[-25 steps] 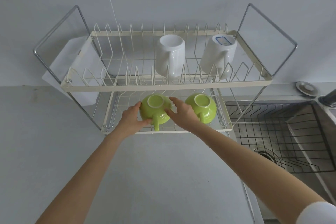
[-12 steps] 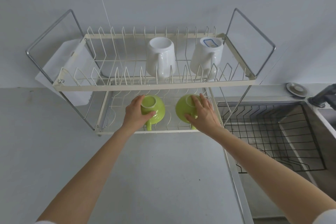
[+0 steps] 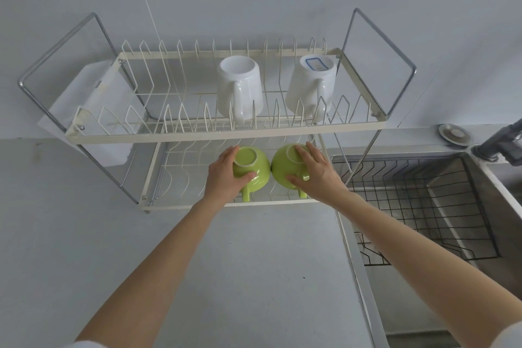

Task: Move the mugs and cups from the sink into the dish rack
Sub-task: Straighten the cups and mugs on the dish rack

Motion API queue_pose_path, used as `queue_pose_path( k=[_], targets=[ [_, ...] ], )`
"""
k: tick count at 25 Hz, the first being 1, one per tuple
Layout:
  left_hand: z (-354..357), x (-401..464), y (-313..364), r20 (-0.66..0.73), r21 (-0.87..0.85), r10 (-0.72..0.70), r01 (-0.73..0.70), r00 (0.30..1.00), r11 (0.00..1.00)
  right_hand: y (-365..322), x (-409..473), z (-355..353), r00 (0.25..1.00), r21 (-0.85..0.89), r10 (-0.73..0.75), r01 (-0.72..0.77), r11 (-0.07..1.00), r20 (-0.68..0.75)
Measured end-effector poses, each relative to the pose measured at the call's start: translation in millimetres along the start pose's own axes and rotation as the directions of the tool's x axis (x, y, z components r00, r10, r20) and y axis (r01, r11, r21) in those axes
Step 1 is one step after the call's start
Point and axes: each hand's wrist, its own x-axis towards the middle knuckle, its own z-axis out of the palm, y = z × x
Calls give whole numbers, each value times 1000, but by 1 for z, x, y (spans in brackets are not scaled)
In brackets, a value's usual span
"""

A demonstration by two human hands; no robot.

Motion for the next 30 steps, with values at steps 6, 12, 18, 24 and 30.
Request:
queue_pose_path(
  k=[6, 12, 18, 24, 30],
  targets=[
    [-1, -1, -4, 37, 57, 15, -17, 999, 998, 5, -5, 4, 1000, 26, -26, 26, 999, 11],
    [0, 2, -6, 48, 99, 42, -46, 998, 994, 5, -1, 4, 1000, 10, -19, 19, 1000, 23],
    [-2, 5, -10, 91, 129, 27, -39, 996, 991, 3, -1, 4, 999, -36, -27, 29, 999, 44],
    [-6, 5, -8, 122, 194, 24, -47, 992, 980, -2, -8, -4, 997, -156, -38, 48, 987, 62],
    [-13, -34, 11, 71, 441, 102, -123, 992, 889, -14, -36, -17, 996, -224, -79, 88, 971, 46]
  ],
)
